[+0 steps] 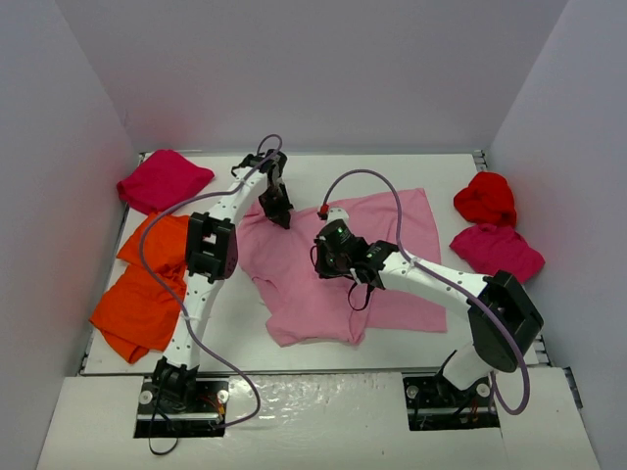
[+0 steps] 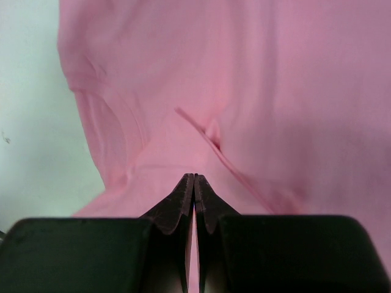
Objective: Fold and stack the t-shirts
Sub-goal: Flatten the tshirt out
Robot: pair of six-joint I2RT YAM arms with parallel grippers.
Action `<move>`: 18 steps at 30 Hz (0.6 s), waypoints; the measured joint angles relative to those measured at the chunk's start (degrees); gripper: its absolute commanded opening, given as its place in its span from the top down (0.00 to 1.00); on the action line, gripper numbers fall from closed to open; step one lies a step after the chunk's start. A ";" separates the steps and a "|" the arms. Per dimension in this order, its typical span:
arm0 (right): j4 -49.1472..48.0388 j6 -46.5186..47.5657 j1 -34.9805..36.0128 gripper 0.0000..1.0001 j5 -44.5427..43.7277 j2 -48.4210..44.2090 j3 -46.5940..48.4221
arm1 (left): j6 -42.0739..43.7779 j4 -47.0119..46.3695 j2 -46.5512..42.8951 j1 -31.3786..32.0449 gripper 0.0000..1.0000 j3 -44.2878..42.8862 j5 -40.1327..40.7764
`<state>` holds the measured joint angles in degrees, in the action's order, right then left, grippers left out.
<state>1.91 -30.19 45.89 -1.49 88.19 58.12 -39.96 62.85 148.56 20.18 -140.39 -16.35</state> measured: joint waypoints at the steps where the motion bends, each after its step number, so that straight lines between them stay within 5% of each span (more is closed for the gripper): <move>1: 0.11 -0.28 0.60 1.00 -0.36 -0.06 -0.88 | 0.56 -1.48 -1.18 0.06 1.00 1.92 1.30; 10: 0.28 -2.09 2.04 1.00 -2.46 -0.27 -4.42 | 1.68 -14.87 -28.32 3.62 1.00 36.64 17.09; 14: -0.82 -2.43 2.91 1.00 -2.73 -0.19 -4.67 | -0.50 -15.42 -37.28 5.49 1.00 41.88 17.38; 18: -1.87 -2.54 3.67 1.00 -2.74 0.28 -4.67 | -1.86 -16.45 -37.01 6.19 1.00 44.46 17.98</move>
<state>0.04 -32.73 49.56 -4.23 88.46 53.45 -41.82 46.39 111.55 26.37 -95.94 1.63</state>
